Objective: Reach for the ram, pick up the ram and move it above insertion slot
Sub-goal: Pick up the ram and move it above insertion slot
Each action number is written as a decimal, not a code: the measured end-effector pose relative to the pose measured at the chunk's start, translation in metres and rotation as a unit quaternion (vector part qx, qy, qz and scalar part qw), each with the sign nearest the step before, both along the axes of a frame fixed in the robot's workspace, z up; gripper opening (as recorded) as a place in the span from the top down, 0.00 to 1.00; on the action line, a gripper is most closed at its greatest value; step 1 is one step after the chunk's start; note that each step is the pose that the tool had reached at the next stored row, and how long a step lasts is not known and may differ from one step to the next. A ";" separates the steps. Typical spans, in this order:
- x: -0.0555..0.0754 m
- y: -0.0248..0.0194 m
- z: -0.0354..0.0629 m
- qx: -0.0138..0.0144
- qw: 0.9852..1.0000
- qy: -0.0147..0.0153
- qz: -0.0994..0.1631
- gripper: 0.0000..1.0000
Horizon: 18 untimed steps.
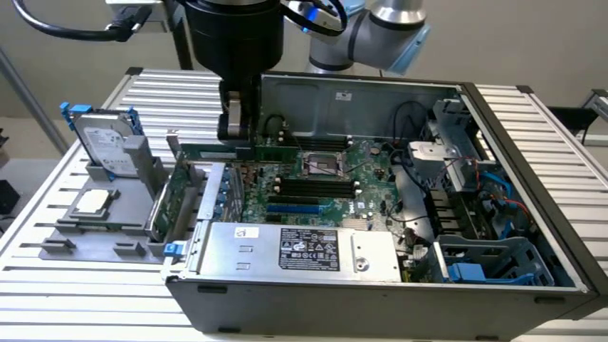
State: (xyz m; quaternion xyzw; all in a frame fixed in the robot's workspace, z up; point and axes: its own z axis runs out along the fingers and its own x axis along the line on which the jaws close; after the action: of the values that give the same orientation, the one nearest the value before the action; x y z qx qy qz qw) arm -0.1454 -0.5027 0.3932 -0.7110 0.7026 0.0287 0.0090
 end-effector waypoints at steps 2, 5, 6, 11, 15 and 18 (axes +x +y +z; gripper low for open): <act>0.008 0.0011 0.0000 0.000 1.000 0.000 0.000 0.87; 0.019 0.0040 0.0000 0.000 1.000 0.000 0.000 0.87; 0.022 0.0055 0.0000 0.000 1.000 0.000 0.000 0.87; 0.034 0.0174 -0.0001 0.000 1.000 0.000 0.000 0.87; 0.043 0.0275 -0.0003 0.000 1.000 0.000 0.000 0.87; 0.050 0.0349 -0.0005 0.000 1.000 0.000 0.000 0.87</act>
State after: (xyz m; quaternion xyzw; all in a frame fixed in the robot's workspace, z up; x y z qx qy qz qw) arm -0.0954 -0.4678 0.3927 -0.7110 0.7026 0.0287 0.0090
